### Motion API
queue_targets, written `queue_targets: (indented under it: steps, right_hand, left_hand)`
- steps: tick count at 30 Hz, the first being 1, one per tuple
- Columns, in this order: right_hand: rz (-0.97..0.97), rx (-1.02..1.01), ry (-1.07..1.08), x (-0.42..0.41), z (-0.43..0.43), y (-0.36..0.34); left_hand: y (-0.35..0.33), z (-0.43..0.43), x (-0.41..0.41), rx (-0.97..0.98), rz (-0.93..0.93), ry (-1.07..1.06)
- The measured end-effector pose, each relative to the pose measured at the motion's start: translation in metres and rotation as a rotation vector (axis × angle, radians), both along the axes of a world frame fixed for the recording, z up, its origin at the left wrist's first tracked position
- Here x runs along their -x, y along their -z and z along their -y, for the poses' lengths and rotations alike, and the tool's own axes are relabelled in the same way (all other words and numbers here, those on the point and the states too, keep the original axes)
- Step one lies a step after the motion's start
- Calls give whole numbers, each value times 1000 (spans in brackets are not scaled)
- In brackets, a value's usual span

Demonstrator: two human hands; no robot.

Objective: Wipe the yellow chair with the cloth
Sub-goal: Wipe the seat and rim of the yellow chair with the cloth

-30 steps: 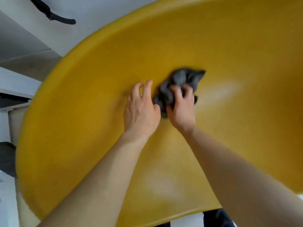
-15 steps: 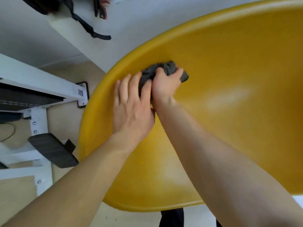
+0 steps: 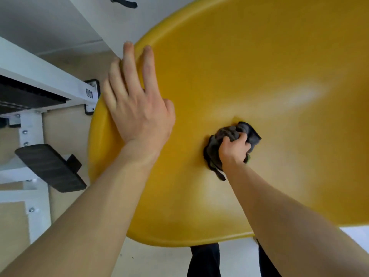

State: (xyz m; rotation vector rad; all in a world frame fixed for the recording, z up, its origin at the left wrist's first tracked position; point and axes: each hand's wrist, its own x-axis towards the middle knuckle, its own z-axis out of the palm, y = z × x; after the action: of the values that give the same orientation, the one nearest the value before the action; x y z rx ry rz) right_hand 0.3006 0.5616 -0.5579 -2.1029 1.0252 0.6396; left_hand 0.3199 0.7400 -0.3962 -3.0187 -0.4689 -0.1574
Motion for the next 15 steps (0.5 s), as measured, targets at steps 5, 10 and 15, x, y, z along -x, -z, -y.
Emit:
queue_targets:
  steps: [5,10,15]
  right_hand:
    - [357,-363,520,-150,-66,-91]
    - [818,-327,114,-105,-104,-115]
    - [221,-402,-217,23,-119,-46]
  left_hand:
    - [-3,-1,2,-2,-12,19]
    - [-4,0,2,16,3,-7]
    - [-11,-8,0,177,57,-17]
